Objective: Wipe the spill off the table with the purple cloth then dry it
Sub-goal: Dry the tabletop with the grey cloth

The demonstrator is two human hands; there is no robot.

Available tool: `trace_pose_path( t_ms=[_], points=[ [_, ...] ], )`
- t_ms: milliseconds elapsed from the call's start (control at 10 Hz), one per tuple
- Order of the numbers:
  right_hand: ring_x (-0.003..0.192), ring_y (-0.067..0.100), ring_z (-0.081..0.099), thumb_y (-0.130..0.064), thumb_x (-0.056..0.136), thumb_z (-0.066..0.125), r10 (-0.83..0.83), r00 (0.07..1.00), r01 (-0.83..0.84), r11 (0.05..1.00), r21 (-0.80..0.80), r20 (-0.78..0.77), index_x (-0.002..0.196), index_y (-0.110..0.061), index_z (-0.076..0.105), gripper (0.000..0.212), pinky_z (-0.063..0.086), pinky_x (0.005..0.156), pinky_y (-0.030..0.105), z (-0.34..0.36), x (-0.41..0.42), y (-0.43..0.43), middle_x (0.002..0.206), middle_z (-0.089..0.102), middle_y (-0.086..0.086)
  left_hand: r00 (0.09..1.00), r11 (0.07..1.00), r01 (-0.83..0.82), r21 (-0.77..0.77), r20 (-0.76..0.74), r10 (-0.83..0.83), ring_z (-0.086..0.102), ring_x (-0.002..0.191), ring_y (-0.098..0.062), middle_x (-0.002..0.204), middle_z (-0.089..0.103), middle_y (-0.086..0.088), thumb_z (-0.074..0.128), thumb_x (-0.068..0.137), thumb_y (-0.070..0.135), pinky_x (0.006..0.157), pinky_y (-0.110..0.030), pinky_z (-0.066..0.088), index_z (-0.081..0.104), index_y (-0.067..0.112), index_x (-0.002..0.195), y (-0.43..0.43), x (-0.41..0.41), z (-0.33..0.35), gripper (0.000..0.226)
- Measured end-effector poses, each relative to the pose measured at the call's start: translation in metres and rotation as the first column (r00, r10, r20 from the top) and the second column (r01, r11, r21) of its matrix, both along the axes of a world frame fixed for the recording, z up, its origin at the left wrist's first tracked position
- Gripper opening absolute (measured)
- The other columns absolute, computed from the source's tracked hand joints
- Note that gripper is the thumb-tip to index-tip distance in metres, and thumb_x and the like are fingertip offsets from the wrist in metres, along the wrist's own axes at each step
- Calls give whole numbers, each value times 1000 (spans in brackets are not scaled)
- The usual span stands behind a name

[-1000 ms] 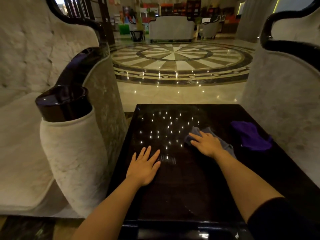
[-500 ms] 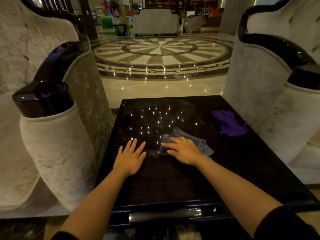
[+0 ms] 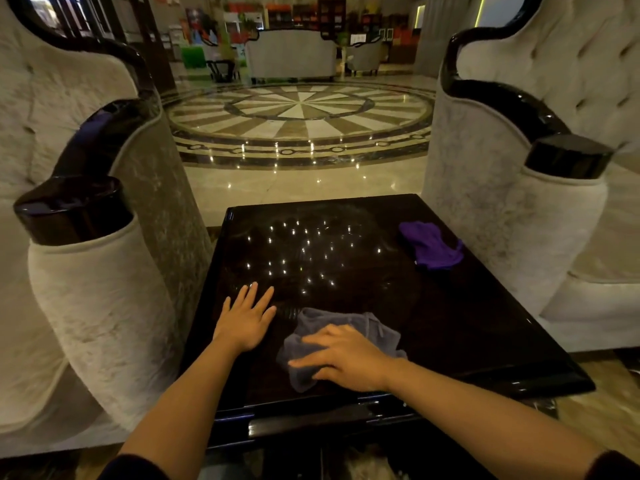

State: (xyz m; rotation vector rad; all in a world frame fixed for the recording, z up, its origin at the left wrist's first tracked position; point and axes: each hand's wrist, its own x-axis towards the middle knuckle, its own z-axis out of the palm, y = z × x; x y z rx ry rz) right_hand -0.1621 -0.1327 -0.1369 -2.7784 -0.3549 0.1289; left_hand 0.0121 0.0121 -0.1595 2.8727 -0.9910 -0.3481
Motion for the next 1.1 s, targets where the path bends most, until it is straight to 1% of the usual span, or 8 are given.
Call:
trace_pose_path(
  t_ms=[300, 400, 500, 600, 700, 900, 1000, 1100],
  points=[
    [129, 17, 35, -24, 93, 47, 20, 1000, -19, 998, 59, -14, 119, -28, 58, 29, 21, 105, 34, 6, -57, -23, 141, 45, -4, 1000, 1000, 4, -3, 1, -4, -11, 144, -20, 157, -9, -3, 14, 97, 47, 117, -43, -4, -3, 32, 146, 0, 3, -3, 54],
    [124, 20, 43, -20, 91, 49, 15, 1000, -14, 999, 52, -14, 114, -23, 63, 27, 26, 100, 30, 15, -61, -31, 134, 53, 0, 1000, 1000, 8, -2, 0, -8, -11, 144, -20, 157, -9, -3, 13, 97, 47, 117, -43, -4, -3, 31, 146, -1, 3, -3, 54],
    [113, 27, 52, -9, 87, 54, -58, 998, 57, 993, 106, 0, 108, -14, 66, 24, 35, 97, 32, 40, -52, -44, 125, 59, 10, 1000, 1000, 11, -2, 2, -11, -11, 144, -20, 157, -9, -4, 13, 97, 46, 117, -43, -3, -3, 31, 146, 0, 3, -2, 54],
    [112, 32, 52, -3, 85, 55, -187, 980, 177, 975, 132, 71, 106, -11, 67, 25, 35, 97, 32, 61, -36, -62, 124, 58, 14, 1000, 1000, 9, -11, -1, -9, -11, 144, -20, 157, -9, -4, 14, 97, 45, 117, -43, -3, -3, 31, 146, -1, 3, -2, 53],
    [116, 31, 50, -2, 85, 55, -296, 940, 286, 955, 81, 170, 108, -13, 66, 27, 33, 98, 30, 81, -7, -91, 128, 57, 13, 1000, 1000, 6, -13, 0, -6, -11, 144, -20, 157, -9, -4, 13, 97, 46, 117, -43, -3, -3, 31, 146, 0, 4, -2, 53],
    [116, 26, 48, -10, 89, 51, -355, 922, 358, 934, 9, 154, 108, -21, 65, 26, 38, 100, 40, 67, 63, -131, 131, 54, 4, 998, 998, -56, 13, -10, 57, -12, 144, -17, 157, -8, -1, 13, 96, 48, 117, -42, -4, -2, 34, 145, 13, 16, -15, 53],
    [117, 31, 48, -13, 91, 49, -453, 883, 457, 889, -9, 124, 116, -20, 61, 28, 40, 99, 44, 50, 63, -151, 133, 50, 9, 1000, 1000, -22, -9, 16, 22, -12, 144, -16, 157, -8, 0, 13, 96, 48, 117, -41, -4, -2, 35, 145, 5, 10, -12, 53],
    [128, 33, 38, -30, 94, 45, -544, 839, 543, 837, -60, 3, 136, -27, 37, 43, 36, 104, 48, 35, 59, -162, 146, 33, 11, 1000, 1000, -7, -20, 25, 7, -12, 144, -16, 157, -8, 1, 13, 96, 49, 116, -41, -4, -2, 36, 145, 0, 9, -10, 52]
  ],
)
